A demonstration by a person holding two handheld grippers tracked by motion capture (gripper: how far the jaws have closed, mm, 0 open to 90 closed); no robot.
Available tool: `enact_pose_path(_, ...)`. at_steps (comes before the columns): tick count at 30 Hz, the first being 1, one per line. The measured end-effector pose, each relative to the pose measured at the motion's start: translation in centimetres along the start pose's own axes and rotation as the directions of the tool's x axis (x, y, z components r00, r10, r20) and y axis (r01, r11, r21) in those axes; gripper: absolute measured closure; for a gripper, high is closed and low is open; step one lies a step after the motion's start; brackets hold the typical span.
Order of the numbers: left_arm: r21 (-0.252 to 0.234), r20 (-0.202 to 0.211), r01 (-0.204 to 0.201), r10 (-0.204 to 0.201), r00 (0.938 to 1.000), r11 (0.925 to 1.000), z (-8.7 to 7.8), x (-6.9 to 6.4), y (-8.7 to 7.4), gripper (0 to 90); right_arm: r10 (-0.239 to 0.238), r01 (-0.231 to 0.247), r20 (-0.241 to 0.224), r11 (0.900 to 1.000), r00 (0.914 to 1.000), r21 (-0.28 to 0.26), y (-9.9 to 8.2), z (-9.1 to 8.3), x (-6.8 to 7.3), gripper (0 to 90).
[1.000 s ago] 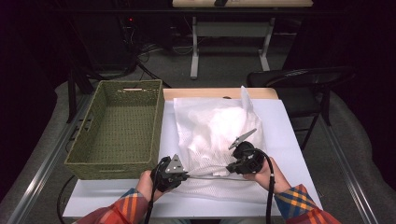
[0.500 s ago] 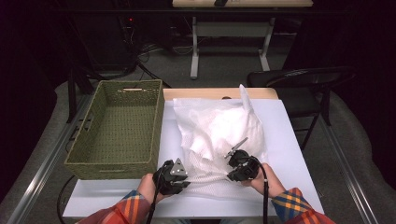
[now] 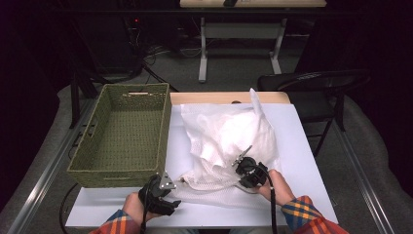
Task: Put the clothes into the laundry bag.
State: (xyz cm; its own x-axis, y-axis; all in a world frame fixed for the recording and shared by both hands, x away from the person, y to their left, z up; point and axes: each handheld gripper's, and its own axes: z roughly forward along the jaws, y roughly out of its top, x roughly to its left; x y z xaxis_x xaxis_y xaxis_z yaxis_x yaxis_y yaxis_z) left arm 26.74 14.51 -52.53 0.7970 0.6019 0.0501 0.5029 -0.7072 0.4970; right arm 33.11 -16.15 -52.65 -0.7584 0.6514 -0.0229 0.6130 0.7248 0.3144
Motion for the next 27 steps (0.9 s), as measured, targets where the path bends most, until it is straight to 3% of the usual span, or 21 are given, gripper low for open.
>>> enact_pose_path(3,0.021,-0.012,0.030,-0.030,0.9995,0.9993,0.3,0.4,-0.1,37.6,-0.004,0.004,0.016,1.0000,0.9999,-0.002,0.0,0.1,0.0,87.0)
enact_pose_path(6,0.029,0.003,0.065,-0.065,0.9979,0.9975,0.7,0.8,-0.3,43.2,-0.002,0.002,0.016,1.0000,0.9999,-0.004,0.0,0.1,-0.1,85.6)
enact_pose_path(9,0.034,0.020,0.064,-0.065,0.9977,0.9973,1.2,1.2,-0.5,56.1,-0.002,0.002,0.012,1.0000,0.9999,-0.007,0.0,-0.1,-0.1,81.4)
enact_pose_path(11,0.020,0.049,0.071,-0.072,0.9962,0.9973,1.3,1.5,-0.5,65.5,-0.007,0.007,0.007,0.9999,0.9999,-0.012,-0.1,-0.4,-0.2,73.9)
enact_pose_path(16,0.012,0.048,0.040,-0.040,0.9980,0.9991,1.4,1.4,-0.4,84.7,-0.021,0.021,-0.010,0.9992,0.9997,-0.035,-0.4,-1.5,0.0,50.9)
enact_pose_path(21,0.006,0.116,0.023,-0.024,0.9930,0.9997,0.8,0.9,-0.6,87.2,-0.030,0.028,-0.015,0.9946,0.9994,-0.100,-0.5,-2.9,0.2,29.3)
enact_pose_path(25,0.013,0.179,-0.022,0.019,0.9836,0.9997,0.4,-0.7,-0.8,87.4,-0.052,0.047,-0.028,0.9898,0.9983,-0.134,-0.4,-3.7,0.2,20.5)
enact_pose_path(26,0.028,0.202,-0.042,0.036,0.9788,0.9987,0.6,-1.3,-0.9,87.3,-0.056,0.051,-0.034,0.9890,0.9978,-0.139,-0.4,-3.7,0.3,18.5)
enact_pose_path(27,0.037,0.200,-0.056,0.048,0.9786,0.9977,0.7,-1.6,-0.9,87.3,-0.061,0.054,-0.043,0.9881,0.9973,-0.144,-0.4,-3.8,0.3,17.3)
